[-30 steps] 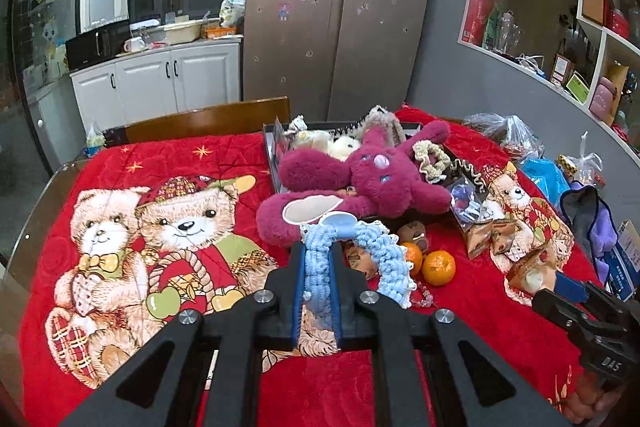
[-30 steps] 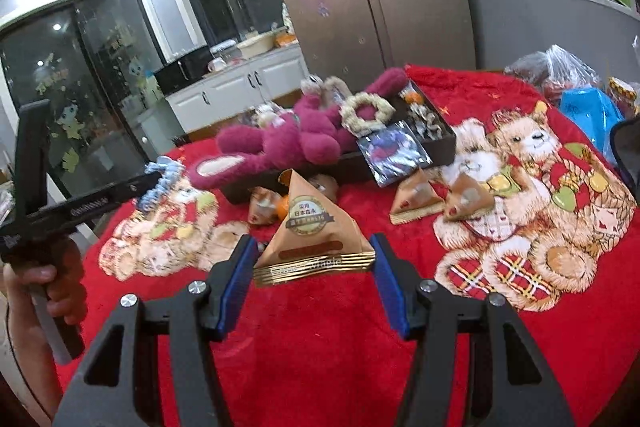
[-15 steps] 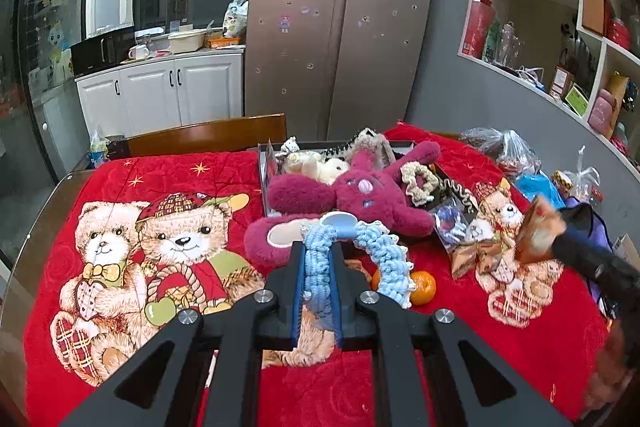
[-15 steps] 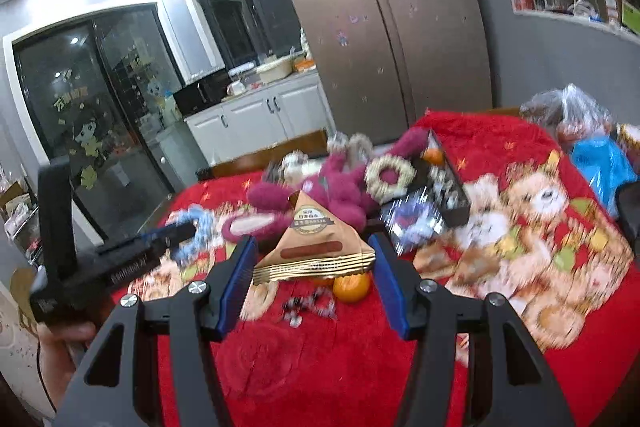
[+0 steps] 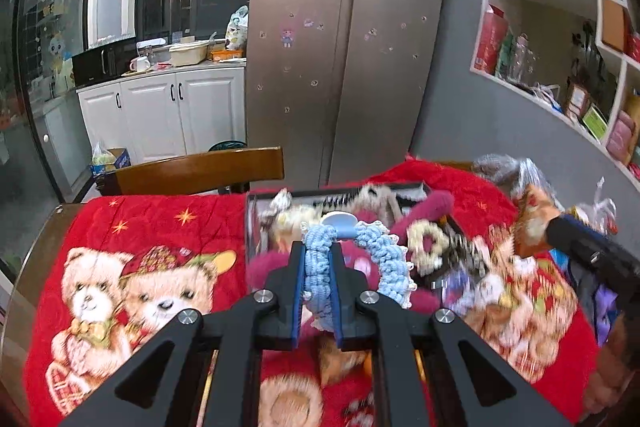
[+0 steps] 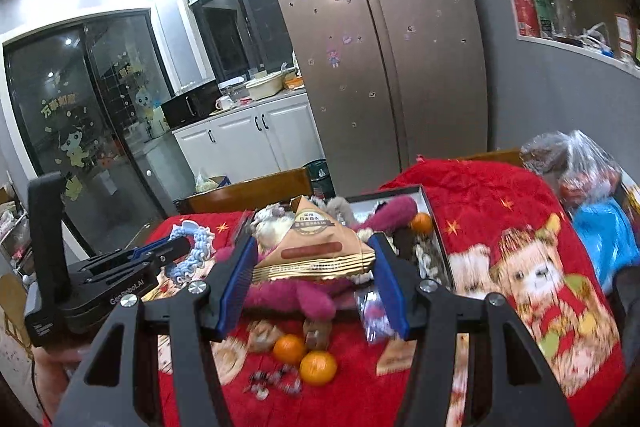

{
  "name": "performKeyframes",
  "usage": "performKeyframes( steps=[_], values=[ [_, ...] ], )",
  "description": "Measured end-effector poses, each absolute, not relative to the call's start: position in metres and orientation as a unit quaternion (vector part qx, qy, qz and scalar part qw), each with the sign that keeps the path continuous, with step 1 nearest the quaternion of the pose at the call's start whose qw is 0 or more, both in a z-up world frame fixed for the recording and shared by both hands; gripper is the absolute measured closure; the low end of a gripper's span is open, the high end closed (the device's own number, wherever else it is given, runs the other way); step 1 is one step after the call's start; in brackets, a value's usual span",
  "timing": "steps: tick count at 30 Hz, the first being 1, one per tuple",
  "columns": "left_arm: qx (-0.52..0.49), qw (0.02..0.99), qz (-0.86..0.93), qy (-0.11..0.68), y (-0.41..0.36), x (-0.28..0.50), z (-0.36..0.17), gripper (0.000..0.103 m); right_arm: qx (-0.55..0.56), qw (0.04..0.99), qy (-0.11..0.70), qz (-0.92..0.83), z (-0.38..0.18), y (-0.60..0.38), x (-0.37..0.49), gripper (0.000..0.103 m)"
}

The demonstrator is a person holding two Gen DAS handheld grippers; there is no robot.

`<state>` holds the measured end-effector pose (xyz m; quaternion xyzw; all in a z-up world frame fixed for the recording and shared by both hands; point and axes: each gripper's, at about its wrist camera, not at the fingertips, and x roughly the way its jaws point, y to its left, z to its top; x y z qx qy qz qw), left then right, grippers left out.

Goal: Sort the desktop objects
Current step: 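Lift the blue scrunchie and wrapped pastry and carry them over the black box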

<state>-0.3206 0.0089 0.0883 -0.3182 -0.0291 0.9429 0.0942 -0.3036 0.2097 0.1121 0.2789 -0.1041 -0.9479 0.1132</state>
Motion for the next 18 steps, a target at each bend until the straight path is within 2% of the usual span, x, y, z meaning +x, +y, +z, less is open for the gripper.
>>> performKeyframes(
  steps=[10, 18],
  values=[
    [-0.314, 0.065, 0.947, -0.031, 0.024, -0.411, 0.07, 0.092, 0.297, 0.107, -0.082, -0.945, 0.088, 0.208, -0.43, 0.045],
    [-0.326, 0.061, 0.943, -0.006, 0.036, -0.441, 0.05, 0.092, 0.309, 0.113, -0.124, -0.936, 0.063, 0.219, -0.497, 0.045]
  ],
)
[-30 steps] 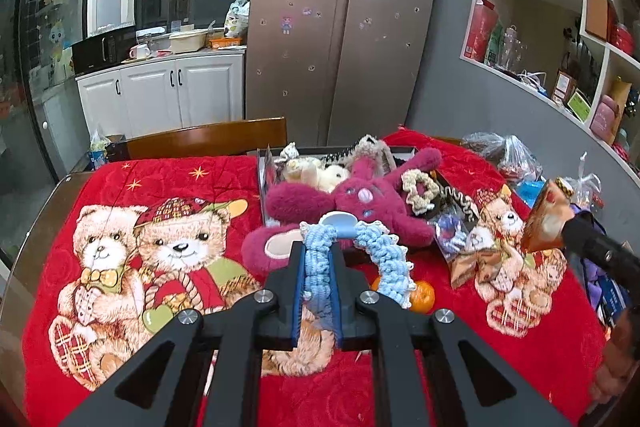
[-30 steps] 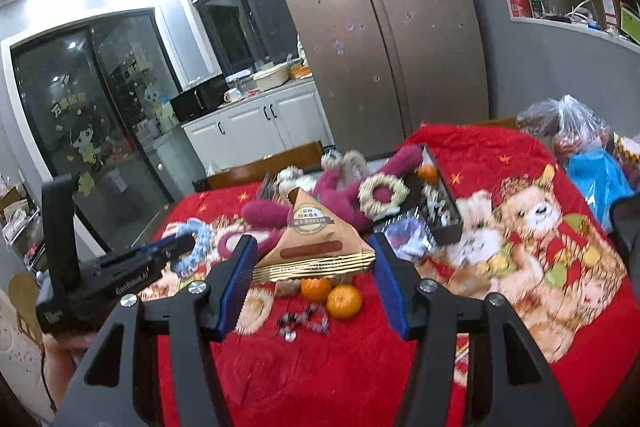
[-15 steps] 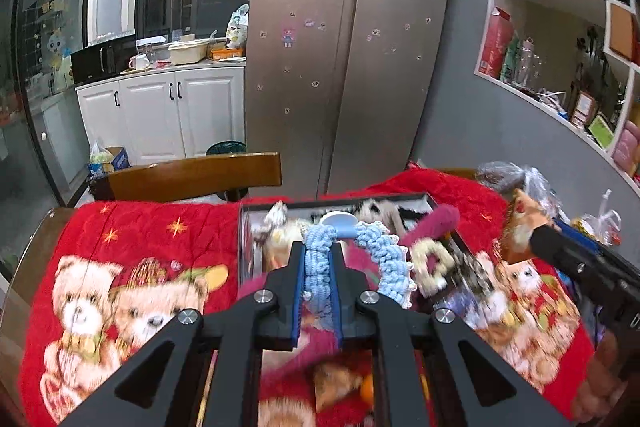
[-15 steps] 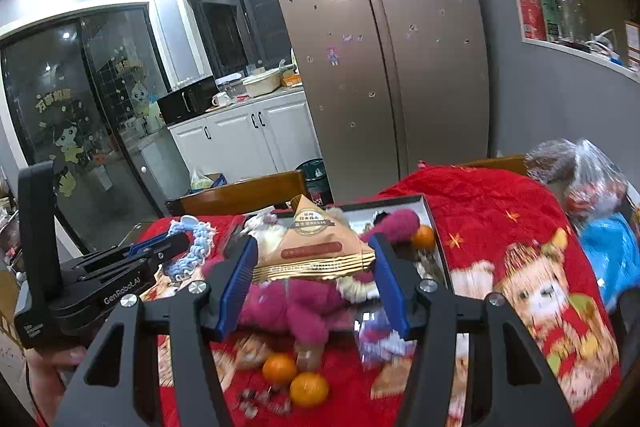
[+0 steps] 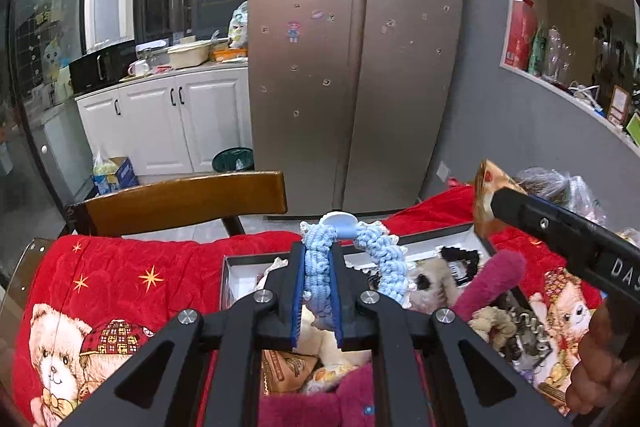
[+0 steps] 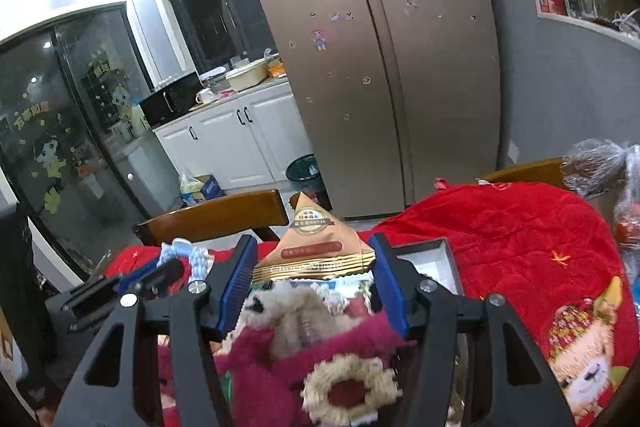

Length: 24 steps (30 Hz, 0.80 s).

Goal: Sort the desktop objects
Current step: 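Lift the blue scrunchie and wrapped pastry and carry them over the black box, then open the left tool to drop the scrunchie while the right tool releases the pastry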

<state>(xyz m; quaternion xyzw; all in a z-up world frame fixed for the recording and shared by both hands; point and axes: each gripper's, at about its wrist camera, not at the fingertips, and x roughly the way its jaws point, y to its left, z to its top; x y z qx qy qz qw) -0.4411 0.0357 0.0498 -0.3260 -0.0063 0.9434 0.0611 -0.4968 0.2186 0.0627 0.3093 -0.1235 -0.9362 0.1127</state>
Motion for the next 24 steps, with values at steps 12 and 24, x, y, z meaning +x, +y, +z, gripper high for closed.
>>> performKeyframes(
  steps=[12, 24],
  values=[
    [-0.348, 0.049, 0.936, 0.016, 0.039, -0.444, 0.031, 0.092, 0.366, 0.089, -0.152, -0.914, 0.015, 0.243, -0.53, 0.045],
    [-0.351, 0.048, 0.935, 0.016, 0.034, -0.444, 0.031, 0.092, 0.372, 0.088, -0.141, -0.913, 0.009, 0.237, -0.527, 0.045]
  ],
)
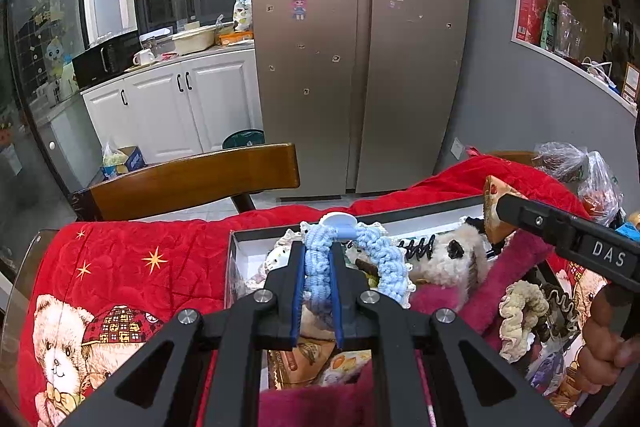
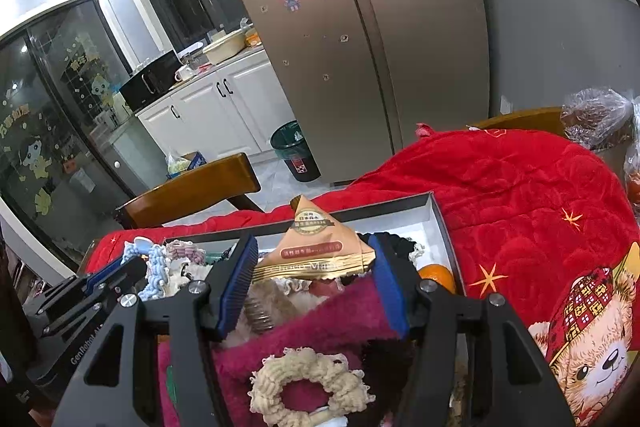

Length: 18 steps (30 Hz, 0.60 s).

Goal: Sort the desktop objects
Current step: 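Open the left tool to drop the scrunchie while the right tool releases the pastry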

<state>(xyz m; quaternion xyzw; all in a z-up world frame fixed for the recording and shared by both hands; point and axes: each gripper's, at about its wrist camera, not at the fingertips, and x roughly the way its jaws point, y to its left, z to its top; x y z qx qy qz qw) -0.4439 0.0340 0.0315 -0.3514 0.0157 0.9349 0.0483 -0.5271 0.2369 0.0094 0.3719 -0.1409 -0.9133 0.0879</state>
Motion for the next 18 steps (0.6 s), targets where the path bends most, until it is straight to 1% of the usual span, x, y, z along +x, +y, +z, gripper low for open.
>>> performKeyframes(
  steps=[12, 13, 16, 18],
  values=[
    [-0.36, 0.05, 0.931, 0.015, 0.032, -0.445, 0.028, 0.091, 0.381, 0.088, -0.137, -0.91, 0.005, 0.231, -0.527, 0.045],
    [-0.361, 0.049, 0.931, 0.019, 0.033, -0.445, 0.028, 0.089, 0.382, 0.088, -0.135, -0.91, 0.005, 0.23, -0.527, 0.045],
    [-0.364, 0.049, 0.93, 0.026, 0.035, -0.446, 0.026, 0.089, 0.384, 0.087, -0.13, -0.91, 0.005, 0.227, -0.527, 0.045],
    [-0.365, 0.047, 0.929, 0.03, 0.036, -0.445, 0.025, 0.087, 0.384, 0.087, -0.127, -0.91, 0.005, 0.225, -0.527, 0.045]
  ],
)
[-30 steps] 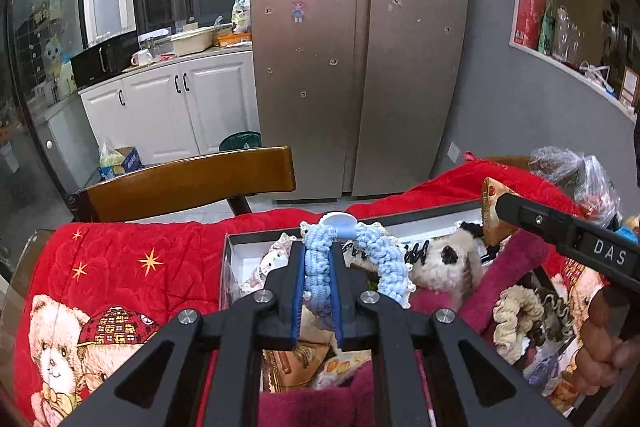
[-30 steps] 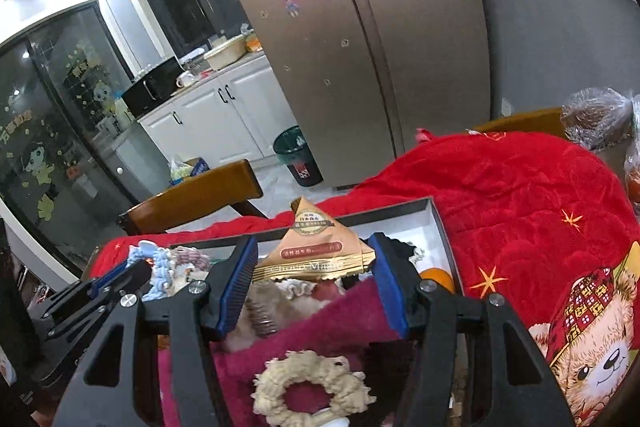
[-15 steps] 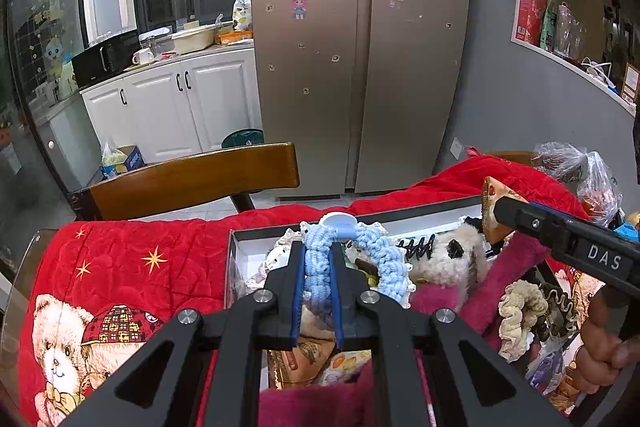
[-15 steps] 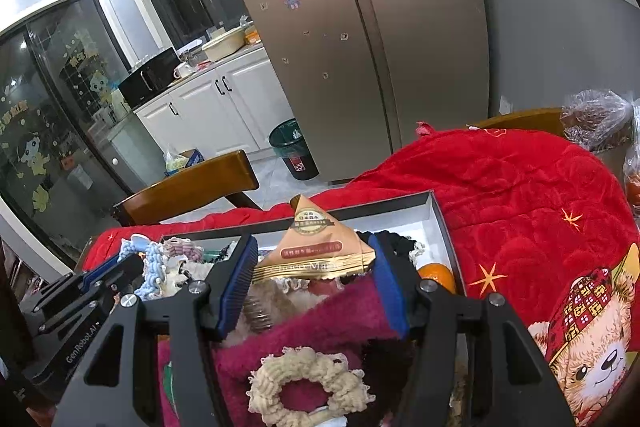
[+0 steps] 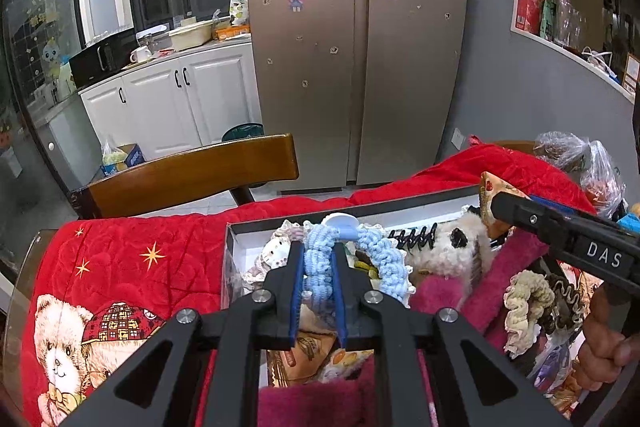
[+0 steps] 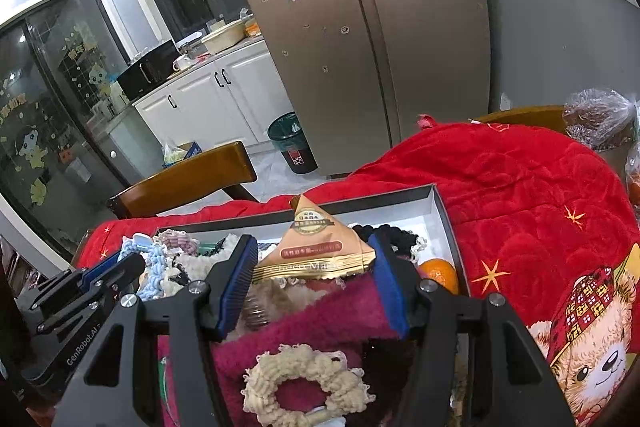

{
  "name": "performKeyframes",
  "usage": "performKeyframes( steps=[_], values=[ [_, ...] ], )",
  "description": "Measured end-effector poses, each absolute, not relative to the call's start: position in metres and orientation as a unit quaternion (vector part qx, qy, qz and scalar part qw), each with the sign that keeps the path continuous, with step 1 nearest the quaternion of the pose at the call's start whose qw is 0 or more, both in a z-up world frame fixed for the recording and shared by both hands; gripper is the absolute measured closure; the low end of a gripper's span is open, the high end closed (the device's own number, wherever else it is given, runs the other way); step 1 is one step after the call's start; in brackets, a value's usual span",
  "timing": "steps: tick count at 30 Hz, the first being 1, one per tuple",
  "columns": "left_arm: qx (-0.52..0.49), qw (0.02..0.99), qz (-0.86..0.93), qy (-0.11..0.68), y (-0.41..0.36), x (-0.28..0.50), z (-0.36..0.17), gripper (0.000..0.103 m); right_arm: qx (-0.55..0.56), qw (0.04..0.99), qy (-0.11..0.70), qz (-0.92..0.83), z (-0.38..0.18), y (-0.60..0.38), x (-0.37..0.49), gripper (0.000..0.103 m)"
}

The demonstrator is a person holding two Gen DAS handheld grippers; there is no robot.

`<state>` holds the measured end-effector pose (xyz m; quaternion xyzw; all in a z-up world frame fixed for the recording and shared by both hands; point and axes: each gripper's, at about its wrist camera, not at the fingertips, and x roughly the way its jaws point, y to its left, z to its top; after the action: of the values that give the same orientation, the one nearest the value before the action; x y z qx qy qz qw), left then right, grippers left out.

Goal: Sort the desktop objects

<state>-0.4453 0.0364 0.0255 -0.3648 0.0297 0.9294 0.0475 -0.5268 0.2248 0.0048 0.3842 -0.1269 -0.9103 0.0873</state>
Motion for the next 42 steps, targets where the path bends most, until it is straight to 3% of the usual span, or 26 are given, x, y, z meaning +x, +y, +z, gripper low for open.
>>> performKeyframes(
  steps=[3, 4, 12, 18, 19, 21, 23, 33, 42],
  values=[
    [-0.371, 0.042, 0.927, 0.036, 0.04, -0.446, 0.023, 0.065, 0.387, 0.094, -0.134, -0.908, 0.004, 0.225, -0.527, 0.044],
    [-0.373, 0.037, 0.926, 0.039, 0.04, -0.446, 0.022, 0.051, 0.39, 0.095, -0.135, -0.906, 0.004, 0.225, -0.527, 0.044],
    [-0.374, 0.031, 0.924, 0.072, 0.049, -0.445, 0.019, 0.035, 0.392, 0.104, -0.138, -0.904, 0.01, 0.221, -0.525, 0.041],
    [-0.383, 0.051, 0.92, 0.06, 0.049, -0.445, 0.019, 0.03, 0.385, 0.114, -0.145, -0.904, 0.017, 0.224, -0.522, 0.018],
    [-0.388, 0.056, 0.919, 0.05, 0.049, -0.445, 0.019, 0.019, 0.381, 0.118, -0.138, -0.907, 0.02, 0.222, -0.52, 0.011],
    [-0.405, 0.064, 0.911, 0.036, 0.048, -0.446, 0.019, 0.008, 0.372, 0.122, -0.128, -0.911, 0.027, 0.219, -0.516, 0.002],
    [-0.4, 0.061, 0.914, 0.037, 0.049, -0.445, 0.021, 0.0, 0.355, 0.127, -0.119, -0.919, 0.036, 0.217, -0.509, 0.0],
    [-0.377, 0.054, 0.924, 0.03, 0.042, -0.439, 0.037, 0.0, 0.315, 0.136, -0.084, -0.936, 0.063, 0.21, -0.489, 0.0],
    [-0.322, 0.08, 0.943, 0.033, 0.038, -0.424, 0.061, 0.0, 0.271, 0.139, -0.107, -0.946, 0.086, 0.218, -0.471, 0.0]
  ],
)
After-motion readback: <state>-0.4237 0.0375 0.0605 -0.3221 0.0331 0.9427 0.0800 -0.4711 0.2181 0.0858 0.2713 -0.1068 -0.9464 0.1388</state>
